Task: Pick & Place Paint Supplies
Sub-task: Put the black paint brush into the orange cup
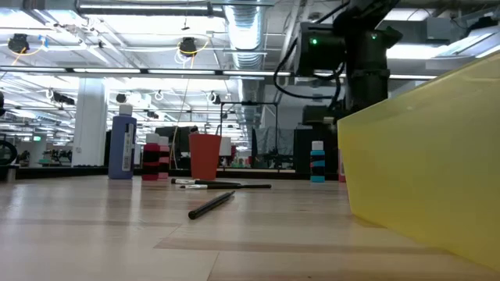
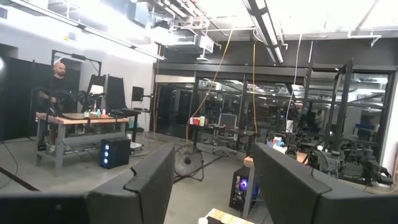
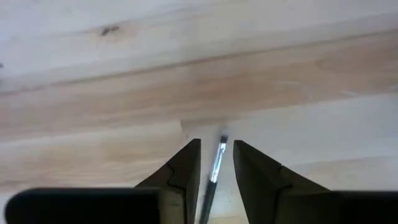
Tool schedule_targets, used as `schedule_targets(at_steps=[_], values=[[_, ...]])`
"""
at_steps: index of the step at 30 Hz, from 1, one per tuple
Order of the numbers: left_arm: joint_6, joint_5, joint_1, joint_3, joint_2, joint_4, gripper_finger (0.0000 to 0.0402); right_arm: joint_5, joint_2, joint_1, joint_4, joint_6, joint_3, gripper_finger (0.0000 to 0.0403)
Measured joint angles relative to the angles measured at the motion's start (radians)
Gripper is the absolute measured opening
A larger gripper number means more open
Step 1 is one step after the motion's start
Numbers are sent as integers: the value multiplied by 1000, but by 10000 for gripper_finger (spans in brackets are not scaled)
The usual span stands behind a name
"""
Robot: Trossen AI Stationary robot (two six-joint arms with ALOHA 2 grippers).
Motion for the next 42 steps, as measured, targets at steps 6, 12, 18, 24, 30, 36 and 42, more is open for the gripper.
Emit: schedule_targets(at_steps=[6, 12, 18, 24, 30, 36, 42], values=[[0, 0, 0, 0, 0, 0, 211, 6, 13, 19, -58, 32, -3, 91], [0, -1, 0, 0, 0, 0, 211, 7, 29, 32, -46, 45, -3, 91], [0, -1, 0, 0, 0, 2, 211, -13, 75, 57, -20, 73, -12, 91], [0, -4, 0, 0, 0, 5, 211, -33, 102, 62, 1, 82, -9, 77], [0, -4, 0, 0, 0, 5, 211, -47, 104, 52, 5, 69, -10, 47], [0, -3, 0, 0, 0, 5, 211, -43, 104, 52, 12, 56, -10, 5], [0, -3, 0, 0, 2, 6, 211, -26, 104, 42, 15, 32, -3, 2]])
